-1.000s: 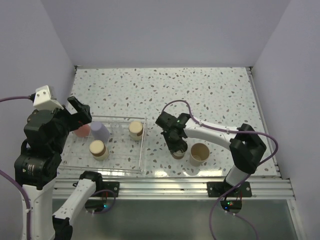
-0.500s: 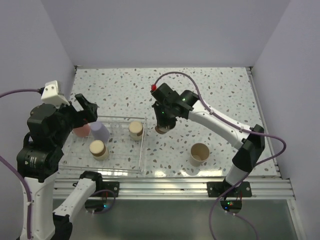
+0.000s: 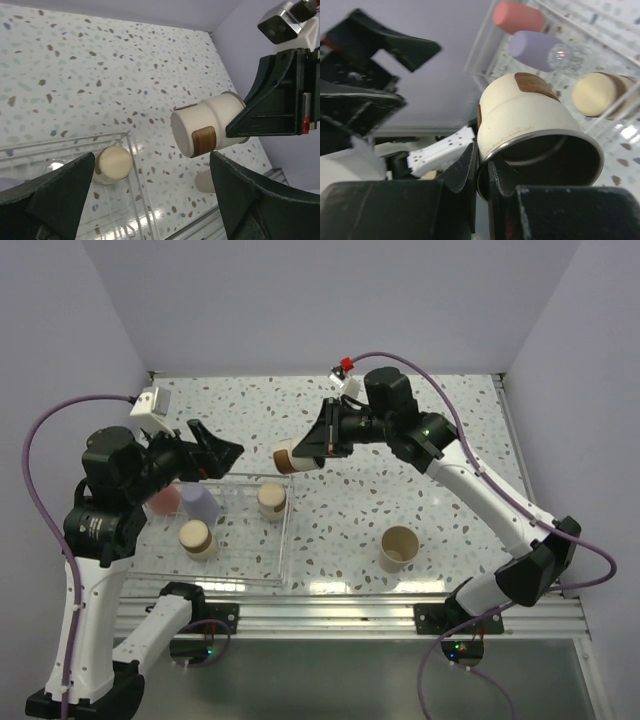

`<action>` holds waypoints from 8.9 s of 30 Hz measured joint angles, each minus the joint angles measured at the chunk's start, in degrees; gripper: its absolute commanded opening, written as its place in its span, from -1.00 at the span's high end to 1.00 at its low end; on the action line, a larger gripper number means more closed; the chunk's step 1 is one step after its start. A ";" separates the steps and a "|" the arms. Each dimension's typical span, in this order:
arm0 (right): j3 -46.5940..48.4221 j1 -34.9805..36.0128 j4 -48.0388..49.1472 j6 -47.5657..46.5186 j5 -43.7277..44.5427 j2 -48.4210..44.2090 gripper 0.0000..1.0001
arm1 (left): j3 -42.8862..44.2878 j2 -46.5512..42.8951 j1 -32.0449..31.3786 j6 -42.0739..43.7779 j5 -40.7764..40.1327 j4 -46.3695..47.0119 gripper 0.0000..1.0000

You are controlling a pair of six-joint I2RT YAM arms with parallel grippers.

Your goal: Load the cups into the dish rack

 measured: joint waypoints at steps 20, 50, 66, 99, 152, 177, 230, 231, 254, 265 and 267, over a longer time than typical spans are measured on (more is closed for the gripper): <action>-16.72 -0.11 38.97 30.75 -11.30 -5.75 1.00 | -21.55 -8.74 -0.02 -24.46 21.64 39.58 -1.00; -20.48 -0.15 64.57 49.70 -15.23 -5.07 1.00 | -25.97 -6.60 -0.02 -35.01 24.96 59.80 -1.00; -19.80 0.00 65.35 50.51 -15.37 -2.69 1.00 | -25.99 -4.63 0.00 -35.12 25.55 60.87 -0.57; -13.62 -10.27 26.34 23.15 -14.32 -8.13 -0.96 | -14.36 -5.79 0.28 -16.26 19.76 27.71 1.00; -16.74 -14.49 -12.46 -9.99 -1.36 -11.69 -0.96 | -29.75 -7.43 0.28 0.50 -15.08 -9.84 1.00; -16.06 -14.49 -14.88 -13.03 0.39 -10.91 -0.96 | -33.16 -6.43 -0.72 -0.46 -16.68 -8.35 -0.11; -26.51 -1.29 -29.79 -18.43 24.02 -21.20 -0.63 | -10.99 2.73 -3.91 -2.47 -16.63 -7.08 -0.77; -27.43 -1.27 -30.16 -18.18 24.61 -21.75 -0.61 | -10.75 2.84 -3.91 -2.45 -16.55 -7.02 -0.77; -36.37 8.61 -27.54 -11.61 30.08 -21.35 0.10 | -10.58 5.03 -3.91 -2.32 -14.10 -4.09 -0.75; -36.68 11.78 -27.04 -10.49 35.87 -17.68 0.81 | -10.58 2.40 -3.91 -2.01 -14.12 -4.15 -0.75; -36.63 11.98 -26.88 -10.45 36.68 -17.59 0.99 | -10.58 2.12 -3.91 -1.88 -14.12 -4.17 -0.75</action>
